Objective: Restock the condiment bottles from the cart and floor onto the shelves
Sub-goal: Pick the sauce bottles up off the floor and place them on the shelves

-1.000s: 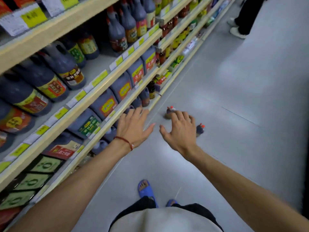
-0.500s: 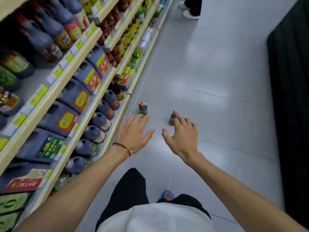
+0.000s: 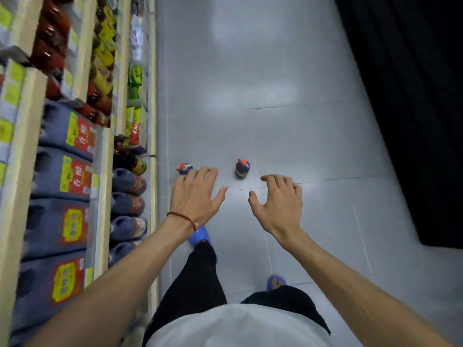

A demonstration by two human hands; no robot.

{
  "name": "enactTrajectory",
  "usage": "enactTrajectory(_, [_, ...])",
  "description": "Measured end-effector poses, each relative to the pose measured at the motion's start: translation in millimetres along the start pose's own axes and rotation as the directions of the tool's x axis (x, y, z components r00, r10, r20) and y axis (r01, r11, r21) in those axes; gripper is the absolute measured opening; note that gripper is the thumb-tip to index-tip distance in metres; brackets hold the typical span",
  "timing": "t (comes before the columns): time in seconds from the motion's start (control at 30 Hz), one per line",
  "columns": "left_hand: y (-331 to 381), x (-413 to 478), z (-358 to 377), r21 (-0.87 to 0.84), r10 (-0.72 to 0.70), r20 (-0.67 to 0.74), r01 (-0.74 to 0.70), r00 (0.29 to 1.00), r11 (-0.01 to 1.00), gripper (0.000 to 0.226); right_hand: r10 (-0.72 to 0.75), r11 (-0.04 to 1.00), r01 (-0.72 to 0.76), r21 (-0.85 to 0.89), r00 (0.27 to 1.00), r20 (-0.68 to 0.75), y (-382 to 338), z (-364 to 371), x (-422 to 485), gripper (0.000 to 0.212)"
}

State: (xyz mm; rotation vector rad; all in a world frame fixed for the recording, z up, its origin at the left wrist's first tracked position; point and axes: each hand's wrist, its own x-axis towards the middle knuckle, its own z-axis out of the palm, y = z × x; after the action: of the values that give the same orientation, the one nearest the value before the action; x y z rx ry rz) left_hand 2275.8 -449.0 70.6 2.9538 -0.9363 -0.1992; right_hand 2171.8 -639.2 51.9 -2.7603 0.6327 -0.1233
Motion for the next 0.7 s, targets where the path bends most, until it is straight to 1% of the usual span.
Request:
enactTrajectory(0.1, [-29.0,33.2,4.6,-0.033,0.076,0.032,-0.075,0.997,0.997,0.055,0.115,0.993,-0.115,0.008,0.993,0.0,-15.2,19.3,15.3,0.049])
enactTrajectory(0.23, [-48.7,66.4,25.4,-0.064,0.198,0.082,-0.193,0.977,0.979,0.055,0.236,0.972,-0.236,0.014,0.972,0.019,-25.3,45.3,34.1,0.051])
enactTrajectory(0.4, [-51.1,88.2,75.0,-0.106,0.242,0.17,-0.226,0.955,0.968,0.051,0.316,0.947,-0.318,0.033,0.947,0.064,-17.2,85.0,44.8,0.051])
enactTrajectory(0.47, [-49.0,92.1,103.0,-0.114,0.25,0.201,-0.231,0.947,0.966,0.052,0.321,0.943,-0.327,0.059,0.943,0.092,-8.7,105.8,42.3,0.053])
enactTrajectory(0.57, [-43.7,101.8,146.5,-0.12,0.22,0.194,-0.199,0.956,0.973,0.05,0.298,0.947,-0.31,0.085,0.946,0.127,10.8,142.8,43.0,0.056])
enactTrajectory(0.7, [-37.8,112.8,202.2,-0.152,0.167,0.209,-0.137,0.964,0.979,0.05,0.259,0.962,-0.271,0.04,0.946,0.197,42.3,196.2,41.6,0.056])
